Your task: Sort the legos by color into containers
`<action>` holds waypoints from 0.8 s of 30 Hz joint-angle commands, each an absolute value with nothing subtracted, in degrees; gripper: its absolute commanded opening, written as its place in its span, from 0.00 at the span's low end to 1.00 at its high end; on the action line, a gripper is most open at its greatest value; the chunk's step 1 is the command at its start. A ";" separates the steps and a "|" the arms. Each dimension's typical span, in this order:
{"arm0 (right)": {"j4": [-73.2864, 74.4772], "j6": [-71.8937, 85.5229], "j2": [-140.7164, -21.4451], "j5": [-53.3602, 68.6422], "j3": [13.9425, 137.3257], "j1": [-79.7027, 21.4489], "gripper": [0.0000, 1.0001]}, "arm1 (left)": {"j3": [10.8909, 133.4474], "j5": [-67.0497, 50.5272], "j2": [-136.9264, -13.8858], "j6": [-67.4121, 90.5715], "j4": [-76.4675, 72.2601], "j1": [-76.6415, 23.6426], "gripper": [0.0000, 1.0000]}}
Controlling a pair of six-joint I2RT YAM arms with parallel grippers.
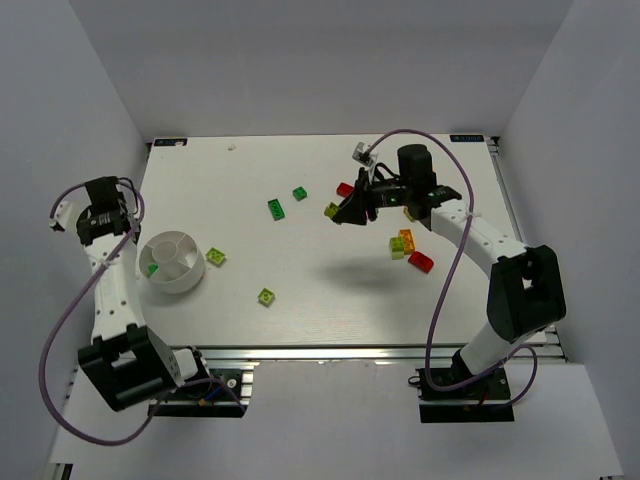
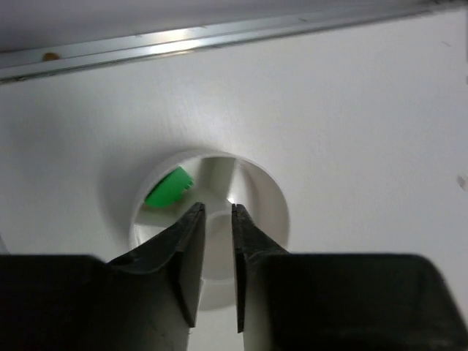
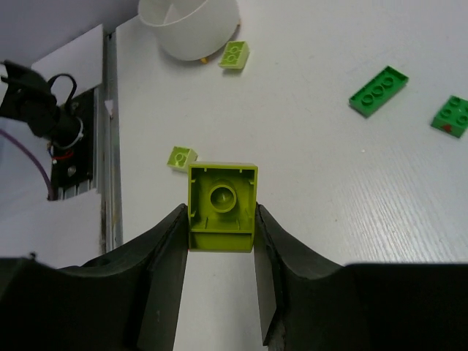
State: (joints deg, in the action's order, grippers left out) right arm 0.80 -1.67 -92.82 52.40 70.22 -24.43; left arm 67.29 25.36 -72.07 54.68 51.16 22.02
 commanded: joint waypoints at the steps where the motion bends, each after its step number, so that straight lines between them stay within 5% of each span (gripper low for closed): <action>1: 4.82 -14.63 -89.65 60.91 71.19 -25.57 0.00 | 68.30 14.22 -64.09 46.17 47.22 22.33 0.30; 3: 9.13 -19.49 -89.47 61.52 71.72 -27.41 0.00 | 66.02 4.62 -60.75 40.90 40.13 22.41 0.33; 8: 13.71 -30.04 -87.63 57.49 72.16 -33.99 0.00 | 57.76 -23.06 -54.85 42.71 31.47 22.41 0.74; 15: 12.57 -30.15 -87.98 45.37 73.65 -40.51 0.02 | 51.43 -33.65 -49.49 46.13 27.96 19.69 0.80; 24: 10.81 -27.25 -88.59 37.18 74.62 -45.70 0.04 | 44.83 -27.70 -48.68 54.75 17.15 1.61 0.83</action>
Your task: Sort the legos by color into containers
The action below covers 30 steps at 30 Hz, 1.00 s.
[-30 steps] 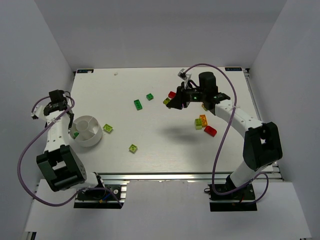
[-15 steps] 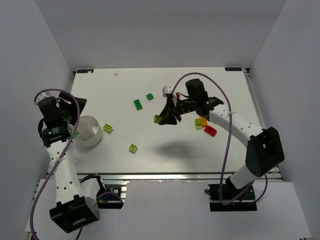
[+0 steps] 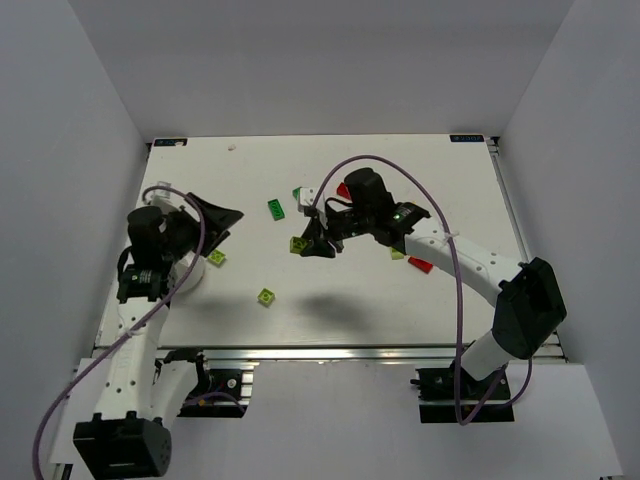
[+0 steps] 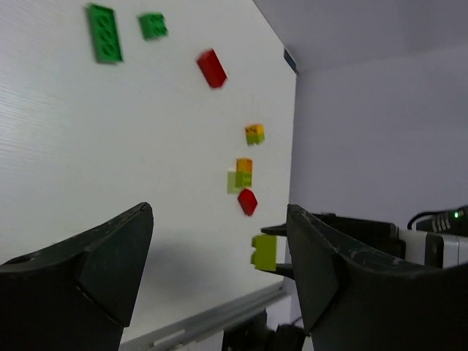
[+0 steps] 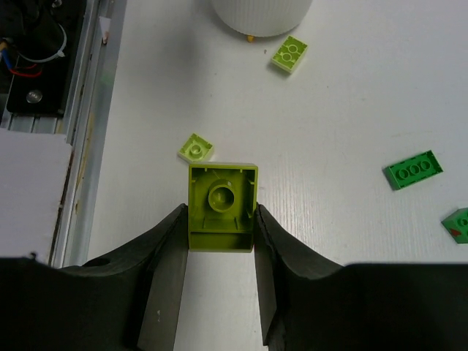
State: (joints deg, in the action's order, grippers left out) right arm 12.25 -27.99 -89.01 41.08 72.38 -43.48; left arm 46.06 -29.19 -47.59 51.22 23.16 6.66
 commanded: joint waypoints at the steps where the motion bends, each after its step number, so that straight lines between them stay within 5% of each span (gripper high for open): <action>1: 10.64 -26.72 -88.59 36.57 74.53 -46.57 0.05 | 44.65 -26.82 -49.47 55.10 16.01 -3.29 0.83; 13: 8.61 -23.82 -88.51 29.71 73.13 -47.81 0.08 | 46.93 -21.45 -63.01 55.20 7.30 -22.22 0.80; 30: 7.56 -22.15 -88.51 25.93 71.72 -47.02 0.10 | 45.44 -20.83 -63.37 55.28 6.15 -24.61 0.62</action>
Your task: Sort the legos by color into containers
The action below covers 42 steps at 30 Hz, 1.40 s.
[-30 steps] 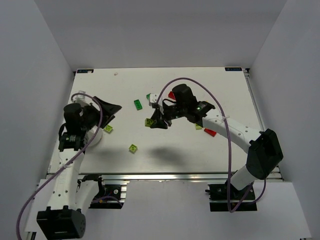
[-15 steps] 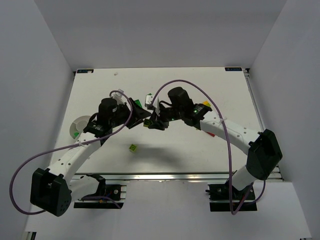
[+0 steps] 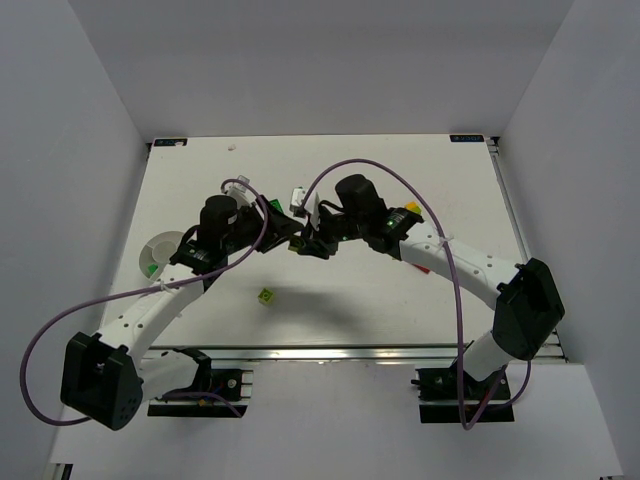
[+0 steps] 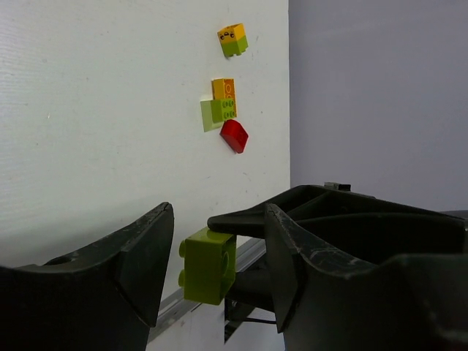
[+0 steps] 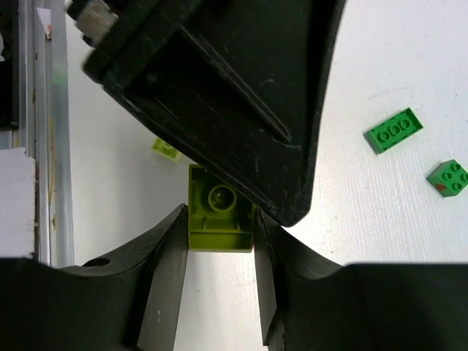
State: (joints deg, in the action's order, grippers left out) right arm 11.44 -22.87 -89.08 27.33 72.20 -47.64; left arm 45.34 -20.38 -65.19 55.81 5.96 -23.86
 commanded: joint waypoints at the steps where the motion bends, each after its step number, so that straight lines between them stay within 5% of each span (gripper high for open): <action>1: 7.56 -21.89 -88.42 25.93 71.46 -46.85 0.10 | 45.35 -20.57 -63.11 55.28 6.24 -24.61 0.62; 31: 4.40 -15.56 -88.07 30.50 71.90 -43.86 0.10 | 44.30 -22.50 -64.78 55.81 3.43 -24.61 0.59; 42: 3.43 -14.59 -88.07 31.64 71.80 -43.86 0.13 | 43.86 -23.29 -65.39 56.34 2.11 -24.61 0.48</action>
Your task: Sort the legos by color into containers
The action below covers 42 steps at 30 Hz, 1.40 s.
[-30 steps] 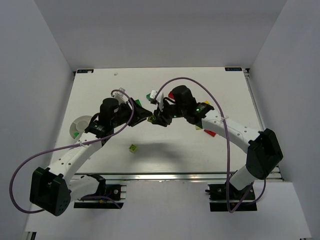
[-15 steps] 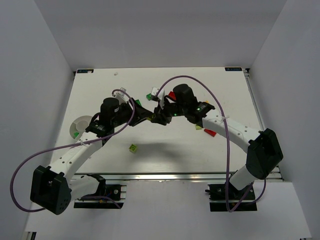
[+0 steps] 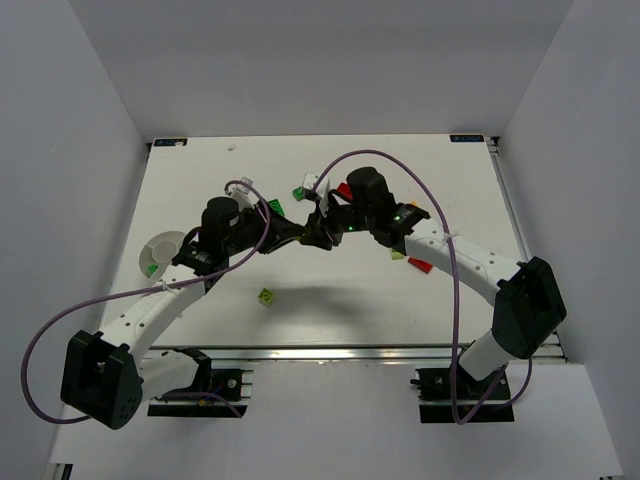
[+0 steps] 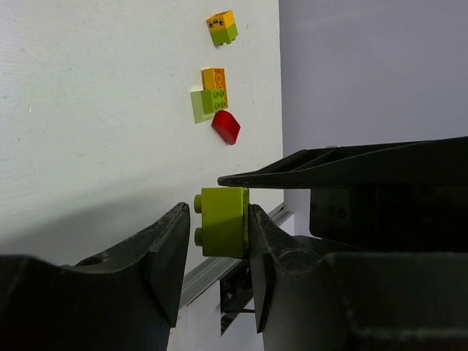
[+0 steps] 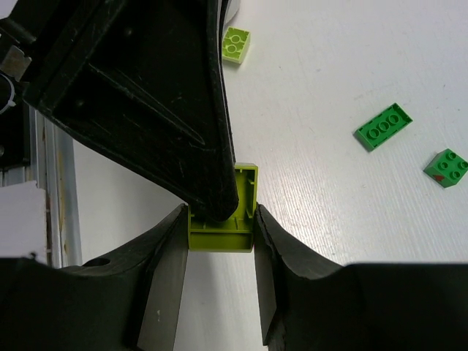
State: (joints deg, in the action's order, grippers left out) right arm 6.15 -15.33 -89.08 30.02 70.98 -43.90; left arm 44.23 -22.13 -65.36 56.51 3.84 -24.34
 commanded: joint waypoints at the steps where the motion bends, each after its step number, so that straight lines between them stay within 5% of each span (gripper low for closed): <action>1: 3.43 -14.59 -88.15 31.81 71.89 -43.86 0.13 | 43.94 -23.38 -65.56 56.42 2.02 -24.61 0.47; 5: 3.43 -14.33 -88.59 32.52 72.16 -43.86 0.16 | 43.95 -23.47 -65.65 56.69 1.49 -24.61 0.37; 13: 3.60 -14.24 -88.77 32.08 71.72 -43.86 0.37 | 44.29 -22.15 -65.13 56.08 3.07 -24.61 0.14; 26: 4.22 -15.12 -89.12 30.50 71.28 -43.77 0.68 | 47.11 -15.56 -63.99 53.26 13.26 -24.00 0.00; 34: 6.24 -17.14 -88.33 28.83 70.40 -43.51 0.74 | 49.56 -8.19 -61.79 53.61 22.48 -21.28 0.00; 37: 6.85 -16.88 -87.89 28.39 69.70 -42.81 0.69 | 51.93 -2.39 -60.91 55.63 30.48 -20.05 0.00; 39: 7.12 -16.26 -87.80 28.04 69.26 -42.37 0.45 | 53.08 1.03 -60.38 58.43 37.07 -19.51 0.00; 40: 7.29 -15.82 -87.72 28.12 69.17 -41.93 0.24 | 54.22 4.27 -59.68 59.67 41.70 -19.16 0.00; 42: 7.38 -15.38 -87.80 27.95 69.00 -41.49 0.10 | 55.28 6.93 -59.07 63.09 46.03 -18.81 0.00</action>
